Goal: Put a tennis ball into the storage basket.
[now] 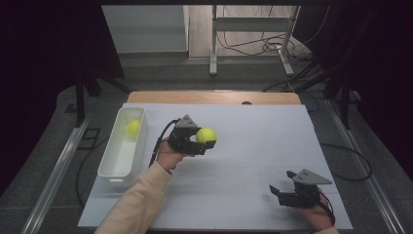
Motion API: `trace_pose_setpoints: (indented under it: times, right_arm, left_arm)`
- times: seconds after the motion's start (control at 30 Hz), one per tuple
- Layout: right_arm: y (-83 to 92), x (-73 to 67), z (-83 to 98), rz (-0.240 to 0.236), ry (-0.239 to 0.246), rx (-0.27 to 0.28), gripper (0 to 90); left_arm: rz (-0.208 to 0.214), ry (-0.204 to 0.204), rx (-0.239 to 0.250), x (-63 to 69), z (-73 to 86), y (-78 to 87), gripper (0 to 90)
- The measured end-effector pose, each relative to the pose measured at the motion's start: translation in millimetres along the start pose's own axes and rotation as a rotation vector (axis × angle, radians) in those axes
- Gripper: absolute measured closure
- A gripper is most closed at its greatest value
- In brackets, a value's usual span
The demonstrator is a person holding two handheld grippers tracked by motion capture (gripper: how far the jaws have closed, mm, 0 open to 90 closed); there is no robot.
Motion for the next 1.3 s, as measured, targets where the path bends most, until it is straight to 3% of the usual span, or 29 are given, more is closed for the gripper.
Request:
trace_pose_setpoints:
  times: [0.43, 1.3]
  right_arm:
    - [1.9, -0.3, -0.8, -0.004, 0.005, 0.011, 15.1]
    - [1.3, 0.3, -0.7, -0.006, 0.005, 0.011, 15.2]
  left_arm:
    - [-0.049, 0.042, 0.024, -17.3, 11.8, 29.0, 26.2]
    - [-0.132, 0.119, 0.092, -44.5, 17.5, 80.2, 26.2]
Point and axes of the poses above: each handheld gripper's, and its own axes: y roughly backward along the jaws, z roughly out of its underside, x roughly to its right, the point moved 4 cm from there along -y, roughly forward along the jaws
